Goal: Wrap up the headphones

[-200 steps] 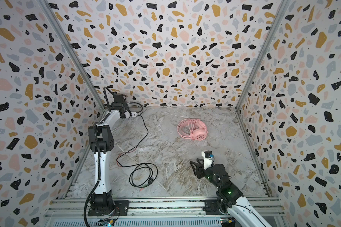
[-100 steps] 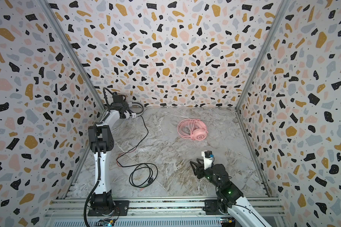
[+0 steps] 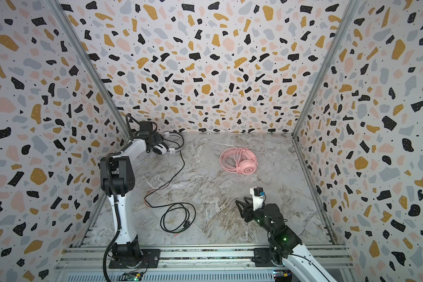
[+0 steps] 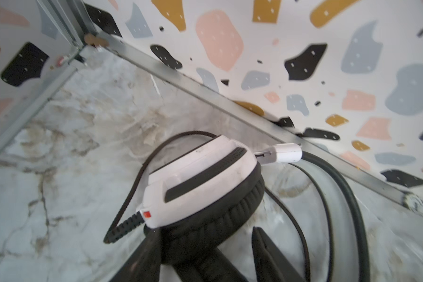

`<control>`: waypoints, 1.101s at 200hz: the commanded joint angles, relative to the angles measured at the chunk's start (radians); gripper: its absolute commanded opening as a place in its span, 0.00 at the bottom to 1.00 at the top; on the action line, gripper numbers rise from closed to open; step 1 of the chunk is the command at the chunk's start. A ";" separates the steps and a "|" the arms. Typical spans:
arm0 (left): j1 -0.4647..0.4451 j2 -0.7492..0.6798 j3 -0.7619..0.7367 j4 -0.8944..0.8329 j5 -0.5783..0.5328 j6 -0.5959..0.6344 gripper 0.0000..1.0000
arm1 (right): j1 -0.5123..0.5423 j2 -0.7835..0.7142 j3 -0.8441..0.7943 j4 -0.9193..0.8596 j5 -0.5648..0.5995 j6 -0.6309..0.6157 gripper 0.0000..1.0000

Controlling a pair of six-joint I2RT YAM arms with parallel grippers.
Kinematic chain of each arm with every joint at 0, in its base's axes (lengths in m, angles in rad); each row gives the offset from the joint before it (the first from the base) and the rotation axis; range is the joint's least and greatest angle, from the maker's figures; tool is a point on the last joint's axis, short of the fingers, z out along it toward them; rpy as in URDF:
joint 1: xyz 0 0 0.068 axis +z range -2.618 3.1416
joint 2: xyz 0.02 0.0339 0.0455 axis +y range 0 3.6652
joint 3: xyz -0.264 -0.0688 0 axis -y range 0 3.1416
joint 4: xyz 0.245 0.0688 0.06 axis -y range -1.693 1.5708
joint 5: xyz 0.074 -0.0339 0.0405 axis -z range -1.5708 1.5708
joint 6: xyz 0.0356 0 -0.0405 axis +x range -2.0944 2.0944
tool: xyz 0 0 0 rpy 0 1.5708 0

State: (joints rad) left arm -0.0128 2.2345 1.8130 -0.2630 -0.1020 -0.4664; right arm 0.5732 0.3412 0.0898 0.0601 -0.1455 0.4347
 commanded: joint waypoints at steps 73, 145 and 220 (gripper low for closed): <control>-0.423 -0.610 -0.747 0.268 0.143 -0.380 0.62 | -0.003 0.006 0.009 0.014 -0.003 -0.010 0.53; -0.497 -0.774 -0.660 0.125 -0.228 -0.044 0.78 | -0.004 0.069 0.008 0.059 -0.013 -0.010 0.53; -0.415 -0.270 -0.238 -0.188 0.003 0.227 0.68 | 0.001 0.091 0.008 0.070 -0.003 -0.007 0.53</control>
State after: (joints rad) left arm -0.4377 1.9152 1.5406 -0.3161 -0.1581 -0.3141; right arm 0.5732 0.4263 0.0898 0.1074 -0.1493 0.4351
